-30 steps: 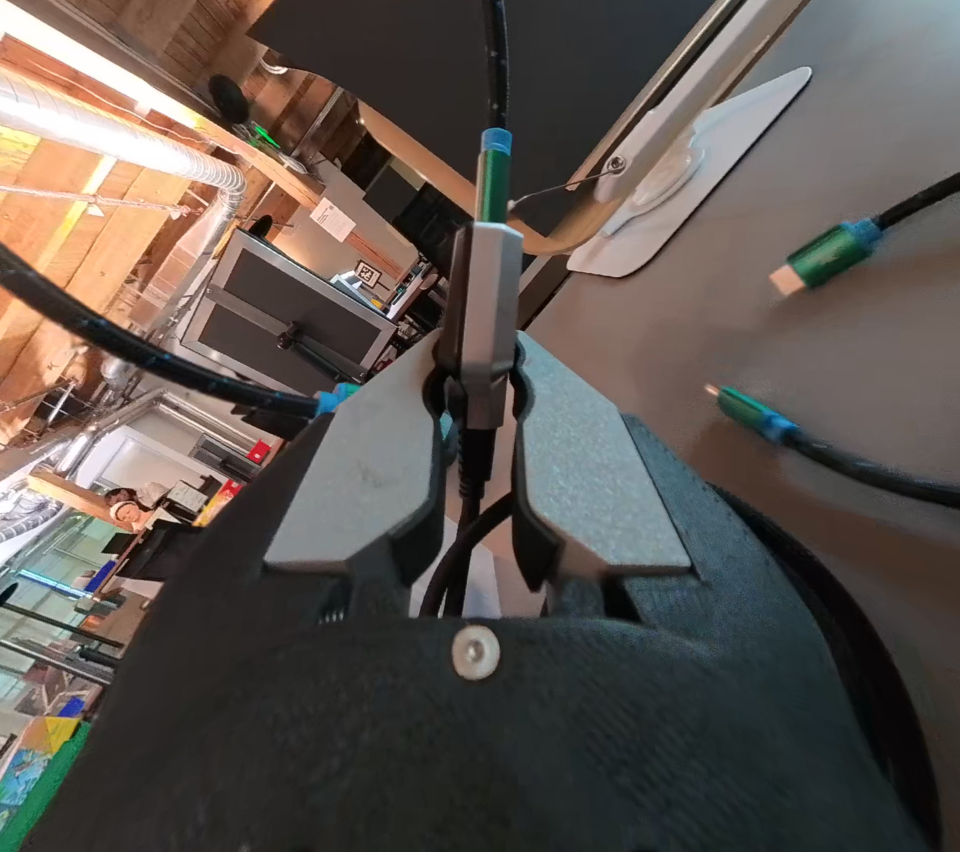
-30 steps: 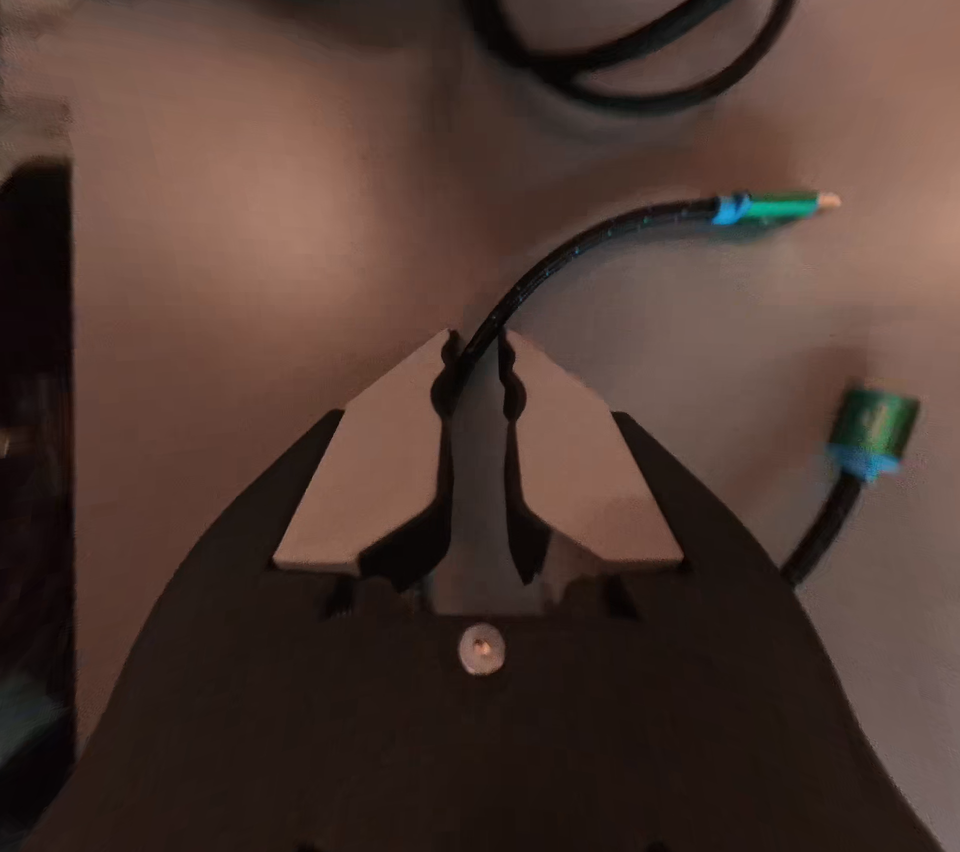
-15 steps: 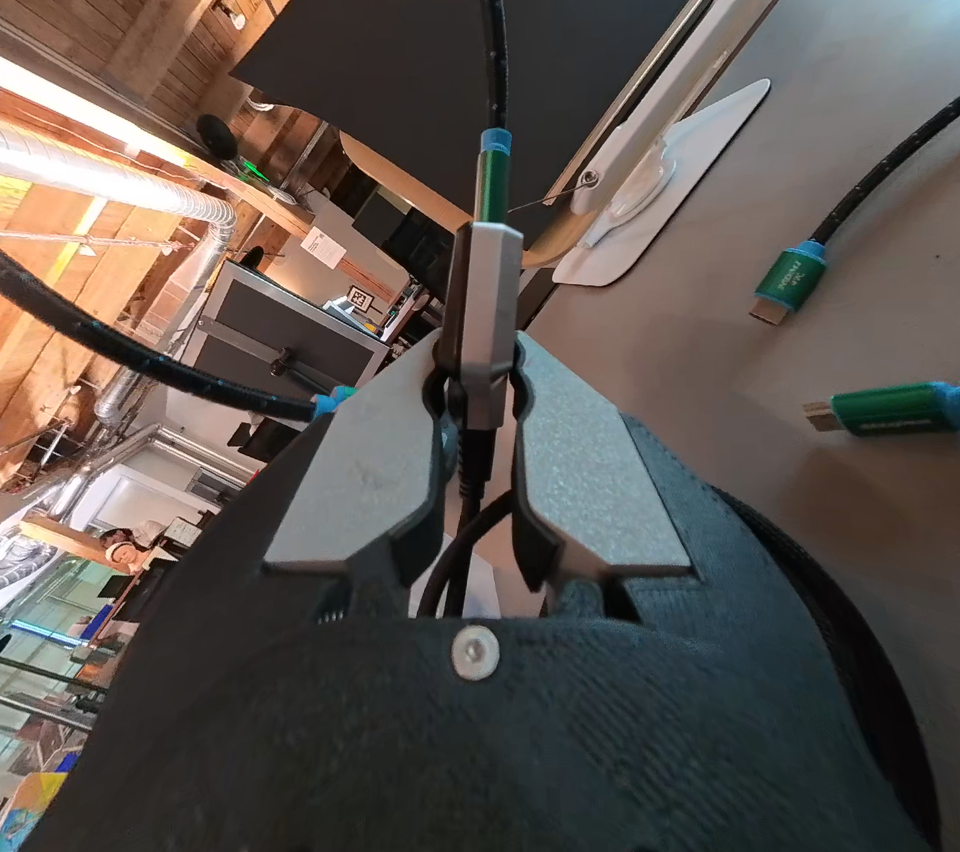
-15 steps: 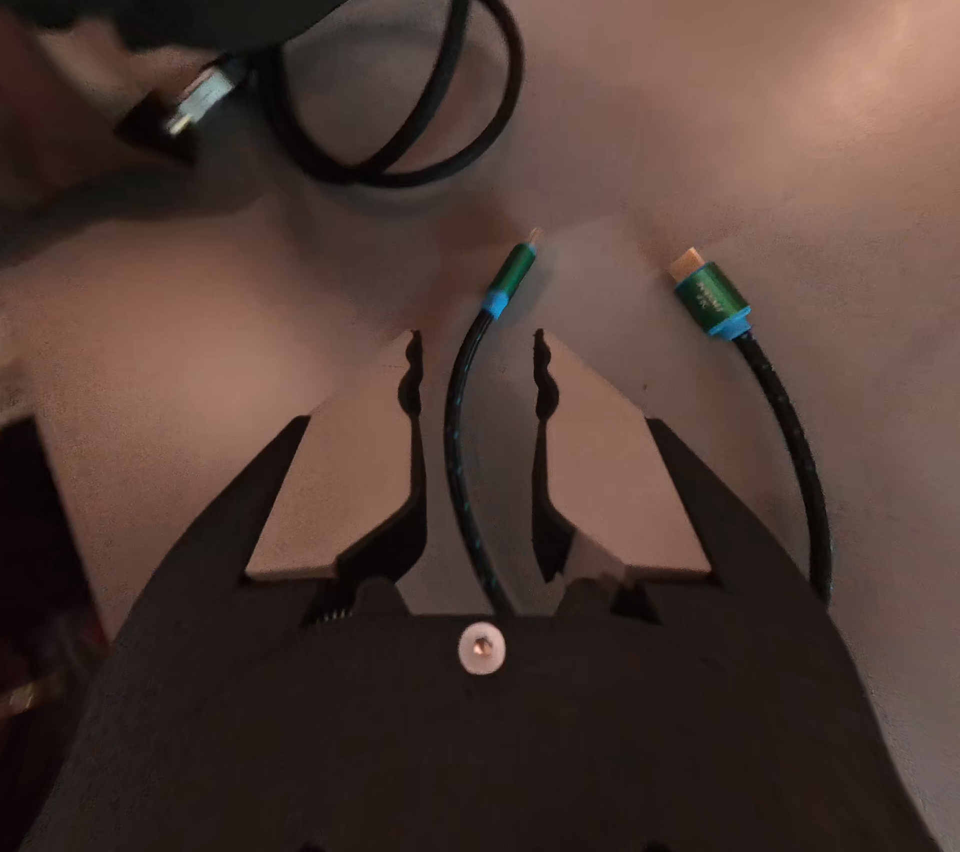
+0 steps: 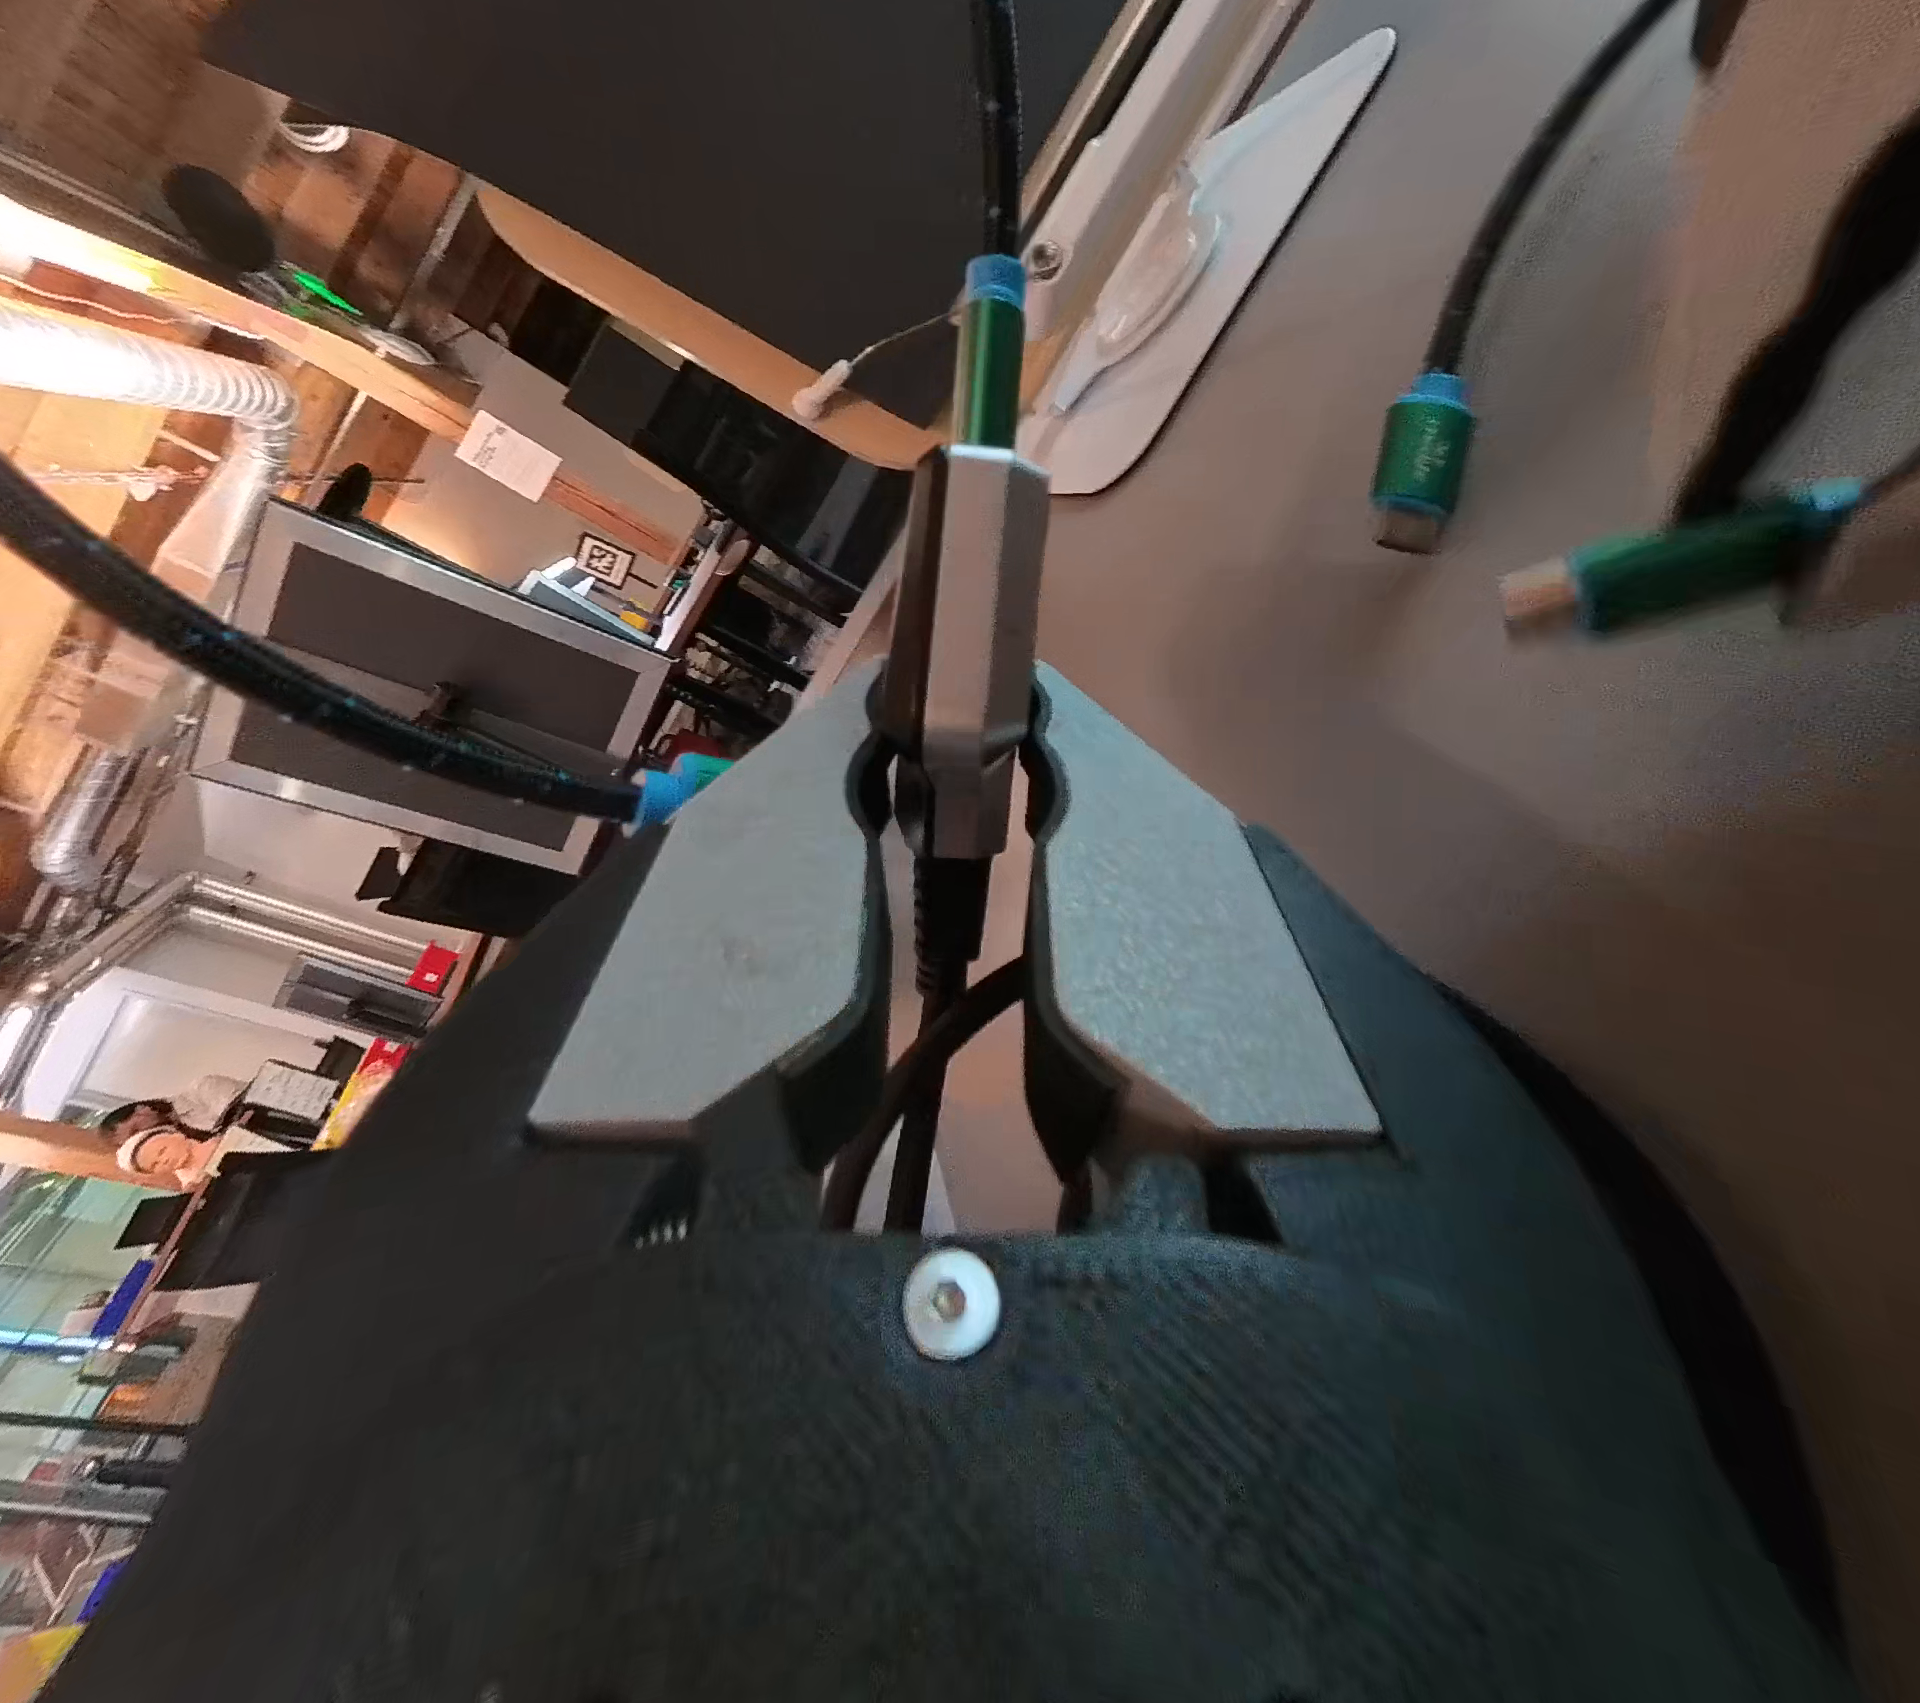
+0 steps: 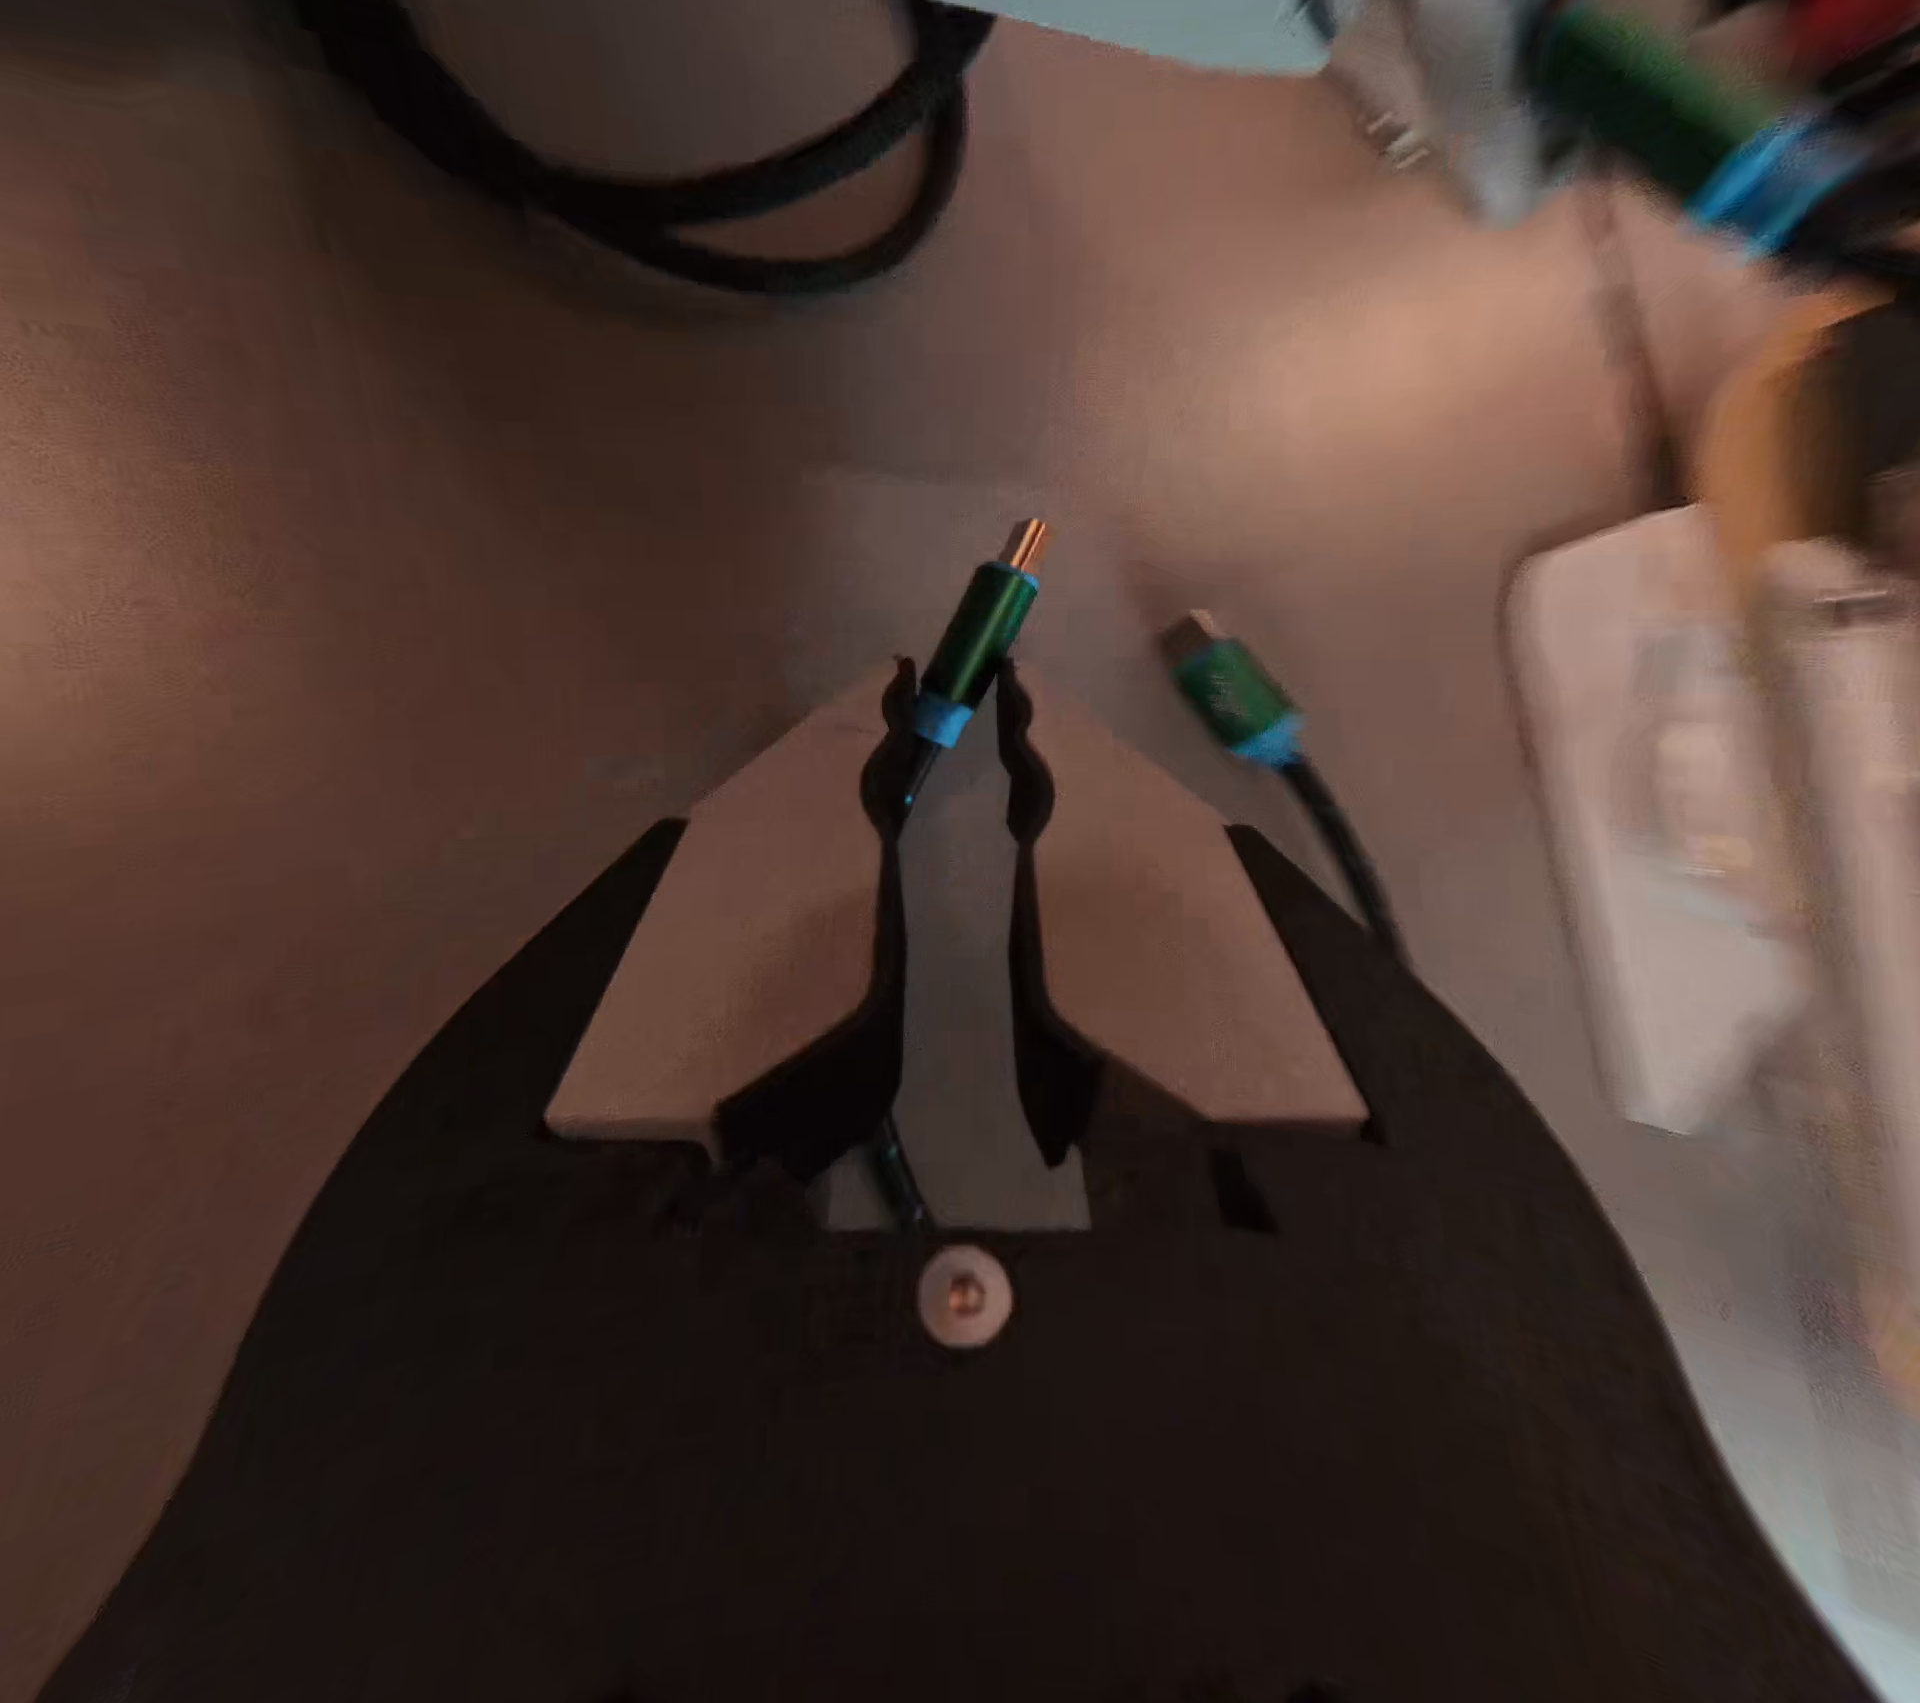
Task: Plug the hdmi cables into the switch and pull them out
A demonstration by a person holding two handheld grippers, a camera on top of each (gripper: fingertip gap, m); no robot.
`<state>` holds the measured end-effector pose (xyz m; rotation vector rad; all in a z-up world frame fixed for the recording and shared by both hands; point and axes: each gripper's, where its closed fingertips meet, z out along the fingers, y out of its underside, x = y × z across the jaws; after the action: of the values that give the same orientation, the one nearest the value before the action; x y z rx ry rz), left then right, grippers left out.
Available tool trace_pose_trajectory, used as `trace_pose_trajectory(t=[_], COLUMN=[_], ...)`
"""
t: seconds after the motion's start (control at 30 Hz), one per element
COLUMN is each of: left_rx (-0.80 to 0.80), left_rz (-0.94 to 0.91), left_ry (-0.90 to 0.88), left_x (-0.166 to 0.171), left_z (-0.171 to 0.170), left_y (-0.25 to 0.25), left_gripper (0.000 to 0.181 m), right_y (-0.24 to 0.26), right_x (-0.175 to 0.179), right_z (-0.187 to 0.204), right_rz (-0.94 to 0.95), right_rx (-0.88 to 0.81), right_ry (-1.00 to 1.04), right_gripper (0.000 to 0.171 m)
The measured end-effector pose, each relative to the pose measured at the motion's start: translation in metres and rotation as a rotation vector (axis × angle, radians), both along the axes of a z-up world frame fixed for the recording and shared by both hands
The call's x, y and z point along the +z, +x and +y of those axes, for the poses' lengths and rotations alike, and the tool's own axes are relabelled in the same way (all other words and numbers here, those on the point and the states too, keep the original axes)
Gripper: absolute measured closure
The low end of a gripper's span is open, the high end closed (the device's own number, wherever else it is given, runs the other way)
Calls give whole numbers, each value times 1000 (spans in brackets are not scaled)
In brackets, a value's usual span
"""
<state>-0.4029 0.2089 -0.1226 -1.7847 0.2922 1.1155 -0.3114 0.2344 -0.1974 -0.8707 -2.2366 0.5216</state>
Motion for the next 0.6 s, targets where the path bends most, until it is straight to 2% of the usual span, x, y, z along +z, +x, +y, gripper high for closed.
trace_pose_trajectory(t=[0.17,0.33,0.4,0.6], left_rx=[-86,-136,-141,-76], left_rz=[-27,28,28,5], left_ry=[-59,-157,-199,-235], left_x=[-10,-22,-31,-38], left_z=[4,10,12,17], left_y=[13,29,31,28], left_gripper=[161,161,161,161], right_y=[8,6,4,-2], right_x=[46,63,66,61], right_z=[35,45,42,43], right_rz=[361,513,525,421], right_rx=[90,136,126,15], right_ry=[601,1071,1117,1045], right_gripper=[159,160,160,161])
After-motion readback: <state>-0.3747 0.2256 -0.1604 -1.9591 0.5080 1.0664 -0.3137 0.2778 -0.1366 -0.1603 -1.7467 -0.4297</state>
